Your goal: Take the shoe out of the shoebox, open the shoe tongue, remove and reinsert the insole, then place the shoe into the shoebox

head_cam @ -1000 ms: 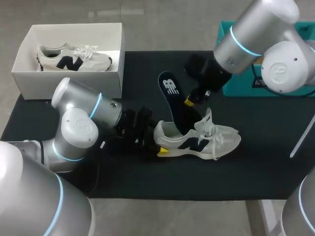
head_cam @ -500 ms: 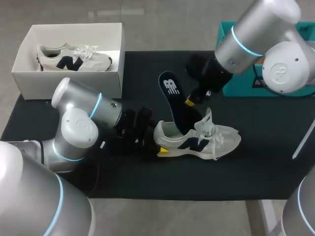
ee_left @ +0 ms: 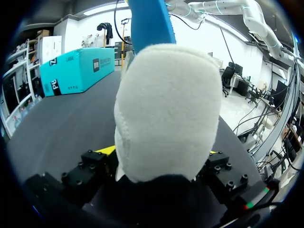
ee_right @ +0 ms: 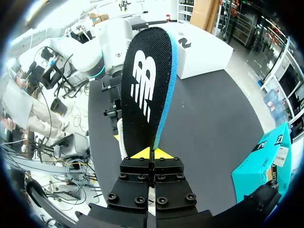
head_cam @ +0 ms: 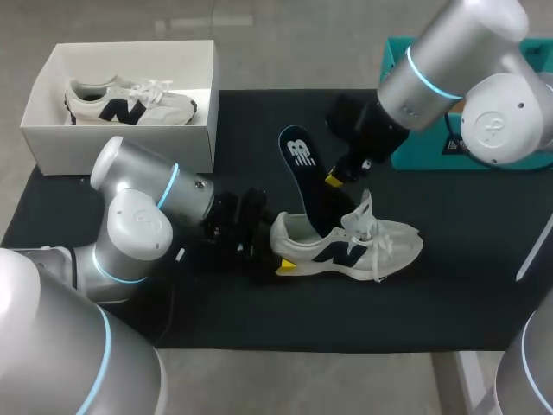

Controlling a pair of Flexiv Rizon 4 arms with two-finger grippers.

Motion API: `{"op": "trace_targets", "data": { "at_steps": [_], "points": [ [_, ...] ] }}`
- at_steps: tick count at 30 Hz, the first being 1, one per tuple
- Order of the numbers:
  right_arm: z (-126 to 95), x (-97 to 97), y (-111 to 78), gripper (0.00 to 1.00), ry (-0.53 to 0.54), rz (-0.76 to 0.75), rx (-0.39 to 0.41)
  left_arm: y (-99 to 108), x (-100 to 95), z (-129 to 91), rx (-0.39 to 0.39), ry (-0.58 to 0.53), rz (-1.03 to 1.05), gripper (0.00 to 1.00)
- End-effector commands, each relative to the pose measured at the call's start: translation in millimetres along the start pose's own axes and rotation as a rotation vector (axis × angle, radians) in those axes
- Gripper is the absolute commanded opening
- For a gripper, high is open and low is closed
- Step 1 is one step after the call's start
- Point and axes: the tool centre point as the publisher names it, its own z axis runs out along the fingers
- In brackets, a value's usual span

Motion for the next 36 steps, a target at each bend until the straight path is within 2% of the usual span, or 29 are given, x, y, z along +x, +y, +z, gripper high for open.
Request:
{"op": "trace_targets", "data": {
  "at_steps": [1, 6, 12, 17, 22, 28, 36],
  "points": [
    [1.4, 0.3, 0.6, 0.0, -0.001, 0.0, 0.001, 1.9, -0.5, 1.4, 0.001, 0.002, 0.0, 0.0],
    [2.3, 0.1, 1.1, 0.0, 0.005, 0.01, 0.005, 1.9, -0.5, 1.4, 0.001, 0.002, 0.0, 0.0],
    [-4.5, -8.0, 15.7, 0.0, 0.004, 0.113, 0.076, 1.9, -0.5, 1.4, 0.001, 0.002, 0.0, 0.0],
    [-20.3, -15.2, 19.2, 0.0, -0.016, 0.256, 0.016, 1.9, -0.5, 1.4, 0.001, 0.002, 0.0, 0.0],
    [-47.2, -14.8, 30.2, 0.0, -0.047, 0.352, -0.072, 1.9, -0.5, 1.4, 0.001, 0.002, 0.0, 0.0],
    [-81.4, -2.4, 42.3, 0.0, -0.077, 0.407, -0.142, 1.9, -0.5, 1.4, 0.001, 0.002, 0.0, 0.0],
    [-125.7, 22.6, 46.6, 0.0, -0.152, 0.435, -0.167, 1.9, -0.5, 1.4, 0.001, 0.002, 0.0, 0.0]
  ]
}}
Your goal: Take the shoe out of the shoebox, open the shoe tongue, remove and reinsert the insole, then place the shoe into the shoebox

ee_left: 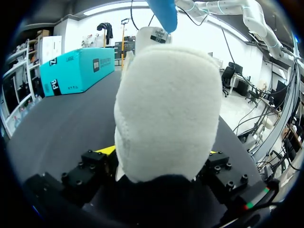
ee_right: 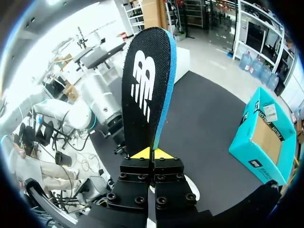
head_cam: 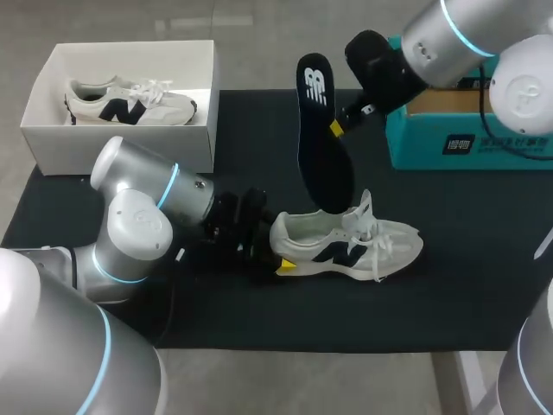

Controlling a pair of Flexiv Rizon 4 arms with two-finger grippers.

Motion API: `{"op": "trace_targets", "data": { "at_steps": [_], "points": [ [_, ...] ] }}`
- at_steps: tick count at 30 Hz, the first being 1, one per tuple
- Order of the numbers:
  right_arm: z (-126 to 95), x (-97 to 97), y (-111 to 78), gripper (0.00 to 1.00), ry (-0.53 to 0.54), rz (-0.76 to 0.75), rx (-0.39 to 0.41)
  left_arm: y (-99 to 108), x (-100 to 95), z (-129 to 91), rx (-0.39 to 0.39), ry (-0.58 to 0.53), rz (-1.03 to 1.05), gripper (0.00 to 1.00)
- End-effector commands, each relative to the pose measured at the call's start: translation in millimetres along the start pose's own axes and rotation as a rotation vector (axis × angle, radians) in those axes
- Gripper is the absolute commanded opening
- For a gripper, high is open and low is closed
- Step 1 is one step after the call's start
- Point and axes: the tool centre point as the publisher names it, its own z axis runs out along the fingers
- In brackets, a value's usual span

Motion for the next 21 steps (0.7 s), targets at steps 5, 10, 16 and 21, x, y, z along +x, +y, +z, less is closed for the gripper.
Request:
{"op": "trace_targets", "data": {
  "at_steps": [5, 10, 16, 21],
  "points": [
    [-55.5, 27.6, -9.9, 0.0, -0.046, -0.01, -0.062, 1.9, -0.5, 1.5, 0.001, 0.002, 0.0, 0.0],
    [-64.9, 38.2, -11.1, 0.0, -0.003, -0.05, -0.088, 1.9, -0.5, 1.5, 0.001, 0.002, 0.0, 0.0],
    [-72.3, 51.6, -21.6, 0.0, 0.035, -0.054, -0.051, 1.9, -0.5, 1.5, 0.001, 0.002, 0.0, 0.0],
    [-78.3, 59.5, -33.3, 0.0, 0.052, -0.036, -0.055, 1.9, -0.5, 1.5, 0.001, 0.002, 0.0, 0.0]
  ]
}}
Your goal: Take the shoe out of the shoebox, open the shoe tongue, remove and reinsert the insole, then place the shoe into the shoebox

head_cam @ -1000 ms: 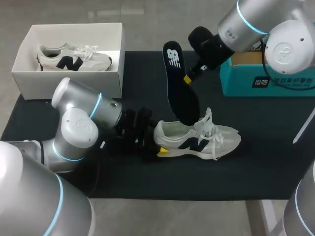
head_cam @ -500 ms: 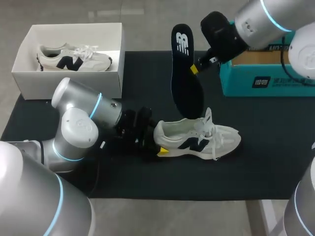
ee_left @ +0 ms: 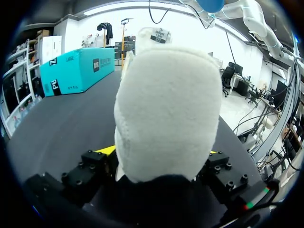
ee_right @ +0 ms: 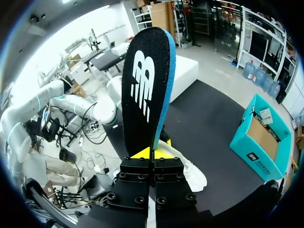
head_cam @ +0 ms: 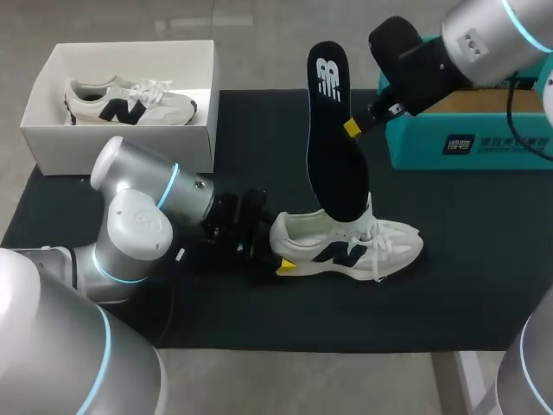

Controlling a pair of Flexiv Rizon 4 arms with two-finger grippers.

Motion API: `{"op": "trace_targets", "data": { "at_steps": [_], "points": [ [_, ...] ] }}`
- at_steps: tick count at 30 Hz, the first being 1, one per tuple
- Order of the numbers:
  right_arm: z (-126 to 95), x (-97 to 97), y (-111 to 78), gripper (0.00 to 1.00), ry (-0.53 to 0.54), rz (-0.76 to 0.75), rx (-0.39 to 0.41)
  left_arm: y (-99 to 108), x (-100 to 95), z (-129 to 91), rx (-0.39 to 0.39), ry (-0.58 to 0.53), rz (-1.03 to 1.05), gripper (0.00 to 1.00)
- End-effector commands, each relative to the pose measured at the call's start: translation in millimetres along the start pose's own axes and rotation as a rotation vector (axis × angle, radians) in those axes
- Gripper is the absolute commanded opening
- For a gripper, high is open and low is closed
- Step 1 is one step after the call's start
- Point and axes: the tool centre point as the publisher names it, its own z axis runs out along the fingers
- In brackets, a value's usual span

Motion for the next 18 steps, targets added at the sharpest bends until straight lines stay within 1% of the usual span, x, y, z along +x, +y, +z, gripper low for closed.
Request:
{"op": "trace_targets", "data": {
  "at_steps": [1, 2, 18],
  "points": [
    [-8.1, 6.3, -13.2, 0.0, 0.016, 0.018, -0.016, 1.9, -0.5, 1.4, 0.001, 0.002, 0.0, 0.0],
    [-7.9, 7.7, -15.9, 0.0, 0.018, 0.031, 0.013, 1.9, -0.5, 1.4, 0.001, 0.002, 0.0, 0.0],
    [-7.9, 7.7, -15.9, 0.0, 0.018, 0.031, 0.013, 1.9, -0.5, 1.4, 0.001, 0.002, 0.0, 0.0]
  ]
}}
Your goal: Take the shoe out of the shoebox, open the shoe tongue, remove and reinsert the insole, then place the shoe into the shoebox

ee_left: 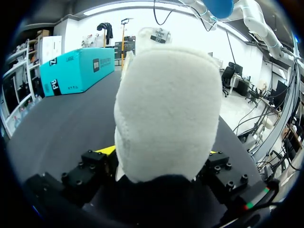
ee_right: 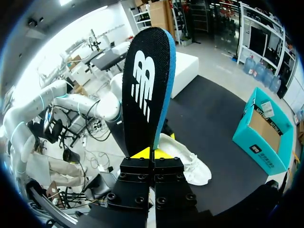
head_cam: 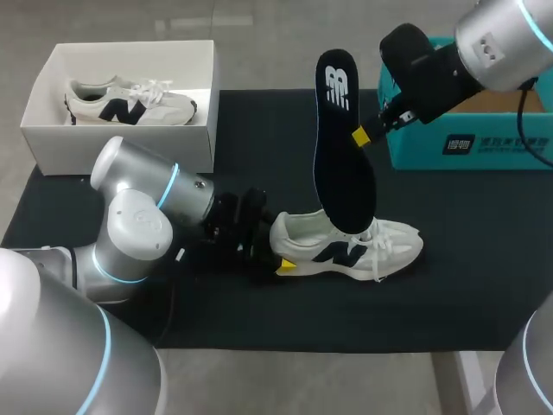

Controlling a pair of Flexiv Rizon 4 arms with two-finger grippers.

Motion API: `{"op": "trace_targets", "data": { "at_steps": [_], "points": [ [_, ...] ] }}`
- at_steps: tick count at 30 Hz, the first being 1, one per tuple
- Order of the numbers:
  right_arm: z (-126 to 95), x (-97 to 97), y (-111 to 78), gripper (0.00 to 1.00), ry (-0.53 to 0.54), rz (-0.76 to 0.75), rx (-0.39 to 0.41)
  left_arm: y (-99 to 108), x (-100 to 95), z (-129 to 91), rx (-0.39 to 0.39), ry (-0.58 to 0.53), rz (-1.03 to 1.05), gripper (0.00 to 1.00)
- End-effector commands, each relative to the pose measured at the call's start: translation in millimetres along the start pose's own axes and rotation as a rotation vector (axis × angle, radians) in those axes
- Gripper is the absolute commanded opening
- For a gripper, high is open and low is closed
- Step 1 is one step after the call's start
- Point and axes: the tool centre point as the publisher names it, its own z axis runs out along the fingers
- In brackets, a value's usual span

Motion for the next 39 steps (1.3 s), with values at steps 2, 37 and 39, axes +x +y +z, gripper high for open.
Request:
{"op": "trace_targets", "data": {
  "at_steps": [2, 37, 39],
  "points": [
    [0.6, 2.3, -0.9, 0.0, 0.003, -0.002, -0.007, 1.9, -0.5, 1.4, 0.001, 0.002, 0.0, 0.0],
    [-49.6, 113.9, -65.2, 0.0, 0.08, 0.048, -0.023, 1.9, -0.5, 1.4, 0.001, 0.002, 0.0, 0.0],
    [-45.0, 115.0, -68.4, 0.0, 0.091, 0.058, -0.022, 1.9, -0.5, 1.4, 0.001, 0.002, 0.0, 0.0]
  ]
}}
